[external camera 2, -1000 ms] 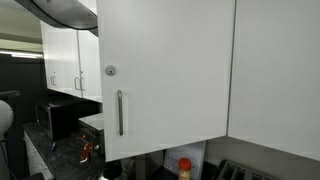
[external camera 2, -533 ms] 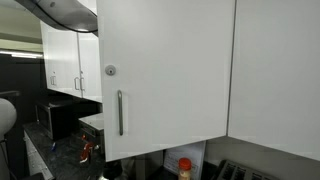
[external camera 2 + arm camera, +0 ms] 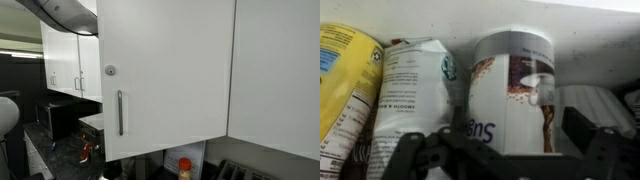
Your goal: Open the right door on the third upper cabinet from the left, remove the container of sugar from the cabinet and place it on top of the coffeemaker
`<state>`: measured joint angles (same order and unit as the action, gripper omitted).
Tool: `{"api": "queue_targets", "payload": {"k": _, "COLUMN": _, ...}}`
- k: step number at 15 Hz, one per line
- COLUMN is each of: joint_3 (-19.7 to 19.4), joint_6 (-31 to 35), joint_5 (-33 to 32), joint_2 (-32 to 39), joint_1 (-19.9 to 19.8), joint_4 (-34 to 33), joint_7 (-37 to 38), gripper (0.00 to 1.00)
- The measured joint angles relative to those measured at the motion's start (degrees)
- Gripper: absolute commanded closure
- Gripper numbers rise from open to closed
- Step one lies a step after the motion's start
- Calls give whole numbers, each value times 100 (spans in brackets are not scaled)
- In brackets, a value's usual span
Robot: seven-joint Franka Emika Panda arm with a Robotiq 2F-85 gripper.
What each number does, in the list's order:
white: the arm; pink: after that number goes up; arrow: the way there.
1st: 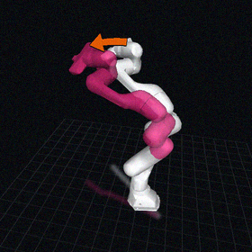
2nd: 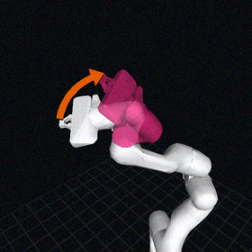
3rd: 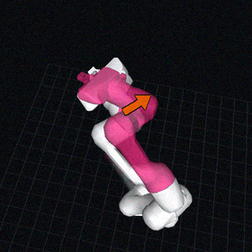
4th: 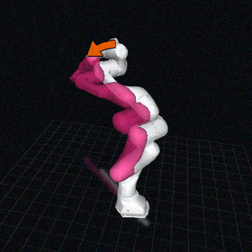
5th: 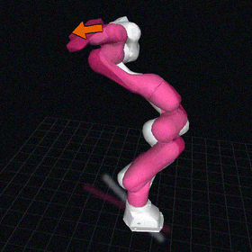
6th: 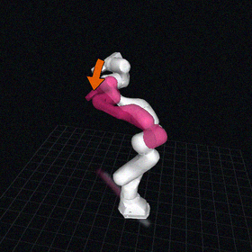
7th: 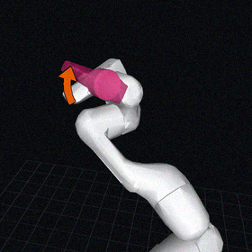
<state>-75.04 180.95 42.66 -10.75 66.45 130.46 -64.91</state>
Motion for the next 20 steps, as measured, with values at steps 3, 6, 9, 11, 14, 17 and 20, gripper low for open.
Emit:
{"api": "queue_targets", "payload": {"k": 3, "joint_3": -352, "joint_6": 147, "joint_5": -21, "joint_2": -94, "joint_1": 388, "joint_4": -1, "joint_7": 0, "gripper": 0}}
{"api": "queue_targets", "payload": {"k": 6, "joint_3": -719, "joint_6": 253, "joint_5": -61, "joint_2": -210, "joint_1": 788, "joint_4": -1, "joint_7": 0, "gripper": 34}}
{"api": "queue_targets", "payload": {"k": 9, "joint_3": -1063, "joint_6": 404, "joint_5": -144, "joint_2": -369, "joint_1": 1172, "joint_4": -36, "joint_7": 0, "gripper": 46}}
{"api": "queue_targets", "payload": {"k": 11, "joint_3": -1273, "joint_6": 482, "joint_5": -242, "joint_2": -480, "joint_1": 1404, "joint_4": -81, "joint_7": 0, "gripper": 53}}
{"api": "queue_targets", "payload": {"k": 14, "joint_3": -1538, "joint_6": 591, "joint_5": -394, "joint_2": -607, "joint_1": 1692, "joint_4": -138, "joint_7": 0, "gripper": 55}}
{"api": "queue_targets", "payload": {"k": 17, "joint_3": -1666, "joint_6": 607, "joint_5": -503, "joint_2": -631, "joint_1": 1810, "joint_4": -173, "joint_7": 3, "gripper": 58}}
{"api": "queue_targets", "payload": {"k": 20, "joint_3": -1648, "joint_6": 606, "joint_5": -516, "joint_2": -627, "joint_1": 1790, "joint_4": -168, "joint_7": 4, "gripper": 59}}
